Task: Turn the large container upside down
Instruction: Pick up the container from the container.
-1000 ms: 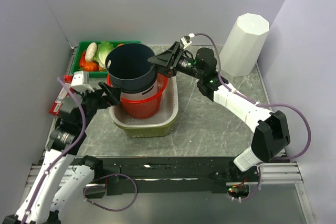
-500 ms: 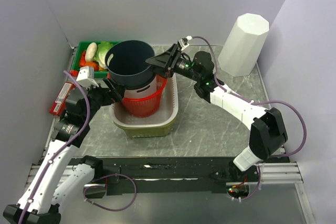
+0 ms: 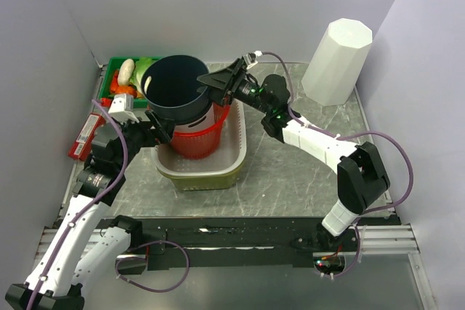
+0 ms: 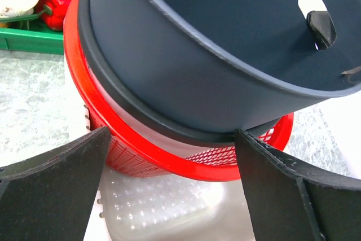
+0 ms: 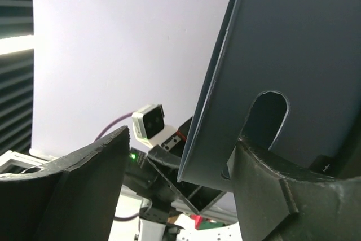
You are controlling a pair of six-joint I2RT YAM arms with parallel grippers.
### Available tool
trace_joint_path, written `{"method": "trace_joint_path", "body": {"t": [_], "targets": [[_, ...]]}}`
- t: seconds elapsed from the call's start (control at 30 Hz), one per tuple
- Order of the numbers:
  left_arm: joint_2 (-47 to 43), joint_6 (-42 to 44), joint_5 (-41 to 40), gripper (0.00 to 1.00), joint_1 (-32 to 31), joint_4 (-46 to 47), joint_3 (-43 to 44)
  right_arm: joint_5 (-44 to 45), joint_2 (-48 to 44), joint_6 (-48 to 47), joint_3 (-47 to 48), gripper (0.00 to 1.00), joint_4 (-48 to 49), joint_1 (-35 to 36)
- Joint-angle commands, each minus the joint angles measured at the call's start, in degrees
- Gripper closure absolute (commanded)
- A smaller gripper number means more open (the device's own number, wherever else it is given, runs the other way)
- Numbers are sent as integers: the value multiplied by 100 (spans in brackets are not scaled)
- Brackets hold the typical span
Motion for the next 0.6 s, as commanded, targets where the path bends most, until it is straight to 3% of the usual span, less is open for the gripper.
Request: {"method": "trace_joint_path", "body": {"t": [0.0, 0.23, 0.43, 0.57], "targets": [[165, 458, 189, 4, 1, -449, -197, 93, 145, 170, 135, 30, 430, 240], [77, 652, 110, 4, 1, -361, -311, 85, 233, 389, 126, 55, 764, 275], [60, 652, 22, 4, 1, -343, -320, 67, 206, 416, 100, 61, 914, 275], [-439, 635, 101, 4, 1, -80, -425, 76, 198, 381, 56, 66, 905, 266]]}}
